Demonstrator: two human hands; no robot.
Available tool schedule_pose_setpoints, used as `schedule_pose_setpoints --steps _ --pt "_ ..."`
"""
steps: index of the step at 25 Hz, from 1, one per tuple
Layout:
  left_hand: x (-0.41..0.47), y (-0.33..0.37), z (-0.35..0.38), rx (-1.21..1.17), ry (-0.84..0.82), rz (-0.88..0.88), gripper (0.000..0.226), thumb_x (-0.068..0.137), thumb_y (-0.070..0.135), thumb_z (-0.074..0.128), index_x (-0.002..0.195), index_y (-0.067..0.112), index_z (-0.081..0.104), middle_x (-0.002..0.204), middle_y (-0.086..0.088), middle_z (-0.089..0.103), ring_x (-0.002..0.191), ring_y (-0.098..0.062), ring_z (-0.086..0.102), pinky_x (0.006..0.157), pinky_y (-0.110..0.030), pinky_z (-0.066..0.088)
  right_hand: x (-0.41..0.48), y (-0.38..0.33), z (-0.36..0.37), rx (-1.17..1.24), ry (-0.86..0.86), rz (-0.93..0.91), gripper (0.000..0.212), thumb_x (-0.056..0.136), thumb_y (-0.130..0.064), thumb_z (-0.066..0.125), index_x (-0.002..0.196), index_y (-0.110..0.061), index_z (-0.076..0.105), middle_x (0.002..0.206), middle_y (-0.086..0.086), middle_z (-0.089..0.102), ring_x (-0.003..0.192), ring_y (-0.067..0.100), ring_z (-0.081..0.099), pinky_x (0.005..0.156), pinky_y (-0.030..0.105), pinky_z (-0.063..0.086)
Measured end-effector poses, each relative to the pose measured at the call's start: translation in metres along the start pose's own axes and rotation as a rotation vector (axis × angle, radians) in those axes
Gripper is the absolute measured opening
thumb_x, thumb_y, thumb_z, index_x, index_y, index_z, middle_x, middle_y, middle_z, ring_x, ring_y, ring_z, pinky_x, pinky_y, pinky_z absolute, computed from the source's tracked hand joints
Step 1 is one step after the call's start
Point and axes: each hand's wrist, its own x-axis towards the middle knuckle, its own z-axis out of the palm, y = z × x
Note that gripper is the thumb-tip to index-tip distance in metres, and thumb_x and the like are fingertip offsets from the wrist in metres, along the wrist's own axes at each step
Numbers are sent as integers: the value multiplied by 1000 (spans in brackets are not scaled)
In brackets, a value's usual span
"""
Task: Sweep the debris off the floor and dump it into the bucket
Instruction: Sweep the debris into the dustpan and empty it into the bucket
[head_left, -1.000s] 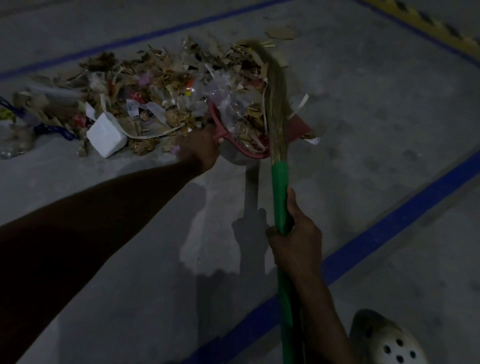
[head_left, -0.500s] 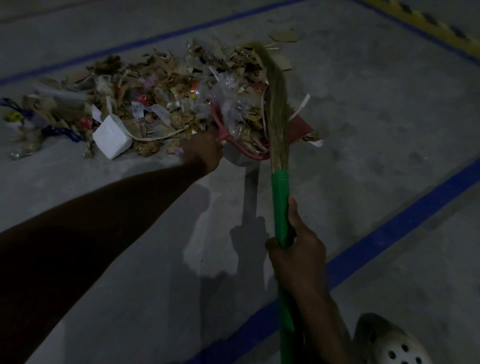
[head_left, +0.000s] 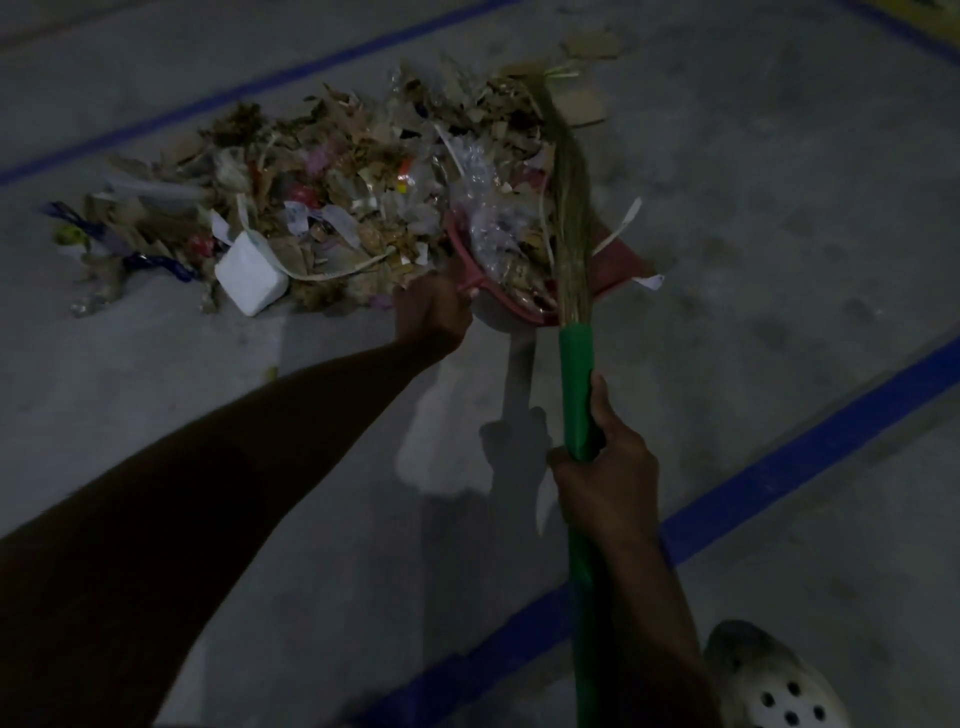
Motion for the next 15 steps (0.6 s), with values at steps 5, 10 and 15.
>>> schedule_pose_setpoints --steps 5,10,15 --pt "-21 56 -108 -167 42 -101 24 100 25 55 109 5 67 100 -15 71 93 -33 67 73 -29 40 -26 -87 -77 15 -62 22 96 81 -12 73 156 -45 23 96 -20 53 83 4 57 64 4 39" --pt "-13 117 -290 -103 -18 -222 25 96 30 47 112 16 61 107 -11 70 104 -35 64 90 -42 46 -67 -241 -205 -25 -178 9 95 81 -11 72 157 -39 24 108 -13 55 95 8 58 83 17 48" --pt "-43 180 -493 -251 43 -276 53 91 42 34 121 8 62 111 -17 68 102 -32 63 85 -37 45 -126 -391 -351 -112 -280 35 93 85 -13 70 155 -48 21 129 2 61 99 26 67 89 43 58"
